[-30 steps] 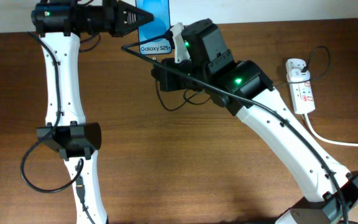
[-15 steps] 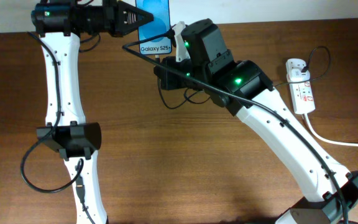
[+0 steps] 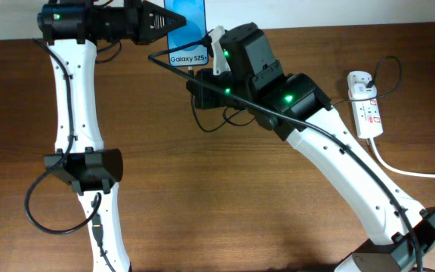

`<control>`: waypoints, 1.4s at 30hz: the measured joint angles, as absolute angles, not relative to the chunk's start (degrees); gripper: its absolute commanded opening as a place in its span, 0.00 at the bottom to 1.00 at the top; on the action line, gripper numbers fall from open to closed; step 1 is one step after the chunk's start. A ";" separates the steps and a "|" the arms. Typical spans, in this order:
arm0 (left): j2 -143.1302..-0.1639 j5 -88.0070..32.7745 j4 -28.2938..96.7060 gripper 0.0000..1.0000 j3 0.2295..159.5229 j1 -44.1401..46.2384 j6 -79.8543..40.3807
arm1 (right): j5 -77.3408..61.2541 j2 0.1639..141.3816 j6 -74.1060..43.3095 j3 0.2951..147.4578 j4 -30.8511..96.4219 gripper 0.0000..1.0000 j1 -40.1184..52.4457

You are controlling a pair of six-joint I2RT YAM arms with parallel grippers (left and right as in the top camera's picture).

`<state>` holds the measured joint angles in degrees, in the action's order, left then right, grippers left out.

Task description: Plug charger to phone and switch on socket

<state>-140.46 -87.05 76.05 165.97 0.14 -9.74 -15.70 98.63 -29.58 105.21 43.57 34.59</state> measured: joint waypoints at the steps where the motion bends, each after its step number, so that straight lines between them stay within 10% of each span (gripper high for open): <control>1: -140.46 -87.05 76.09 0.00 165.97 0.14 -9.74 | -15.70 98.63 -29.61 105.21 43.57 0.04 34.59; 42: -140.46 -87.02 76.51 0.00 165.97 0.14 -9.72 | -15.90 98.63 -30.70 105.21 43.40 0.04 34.61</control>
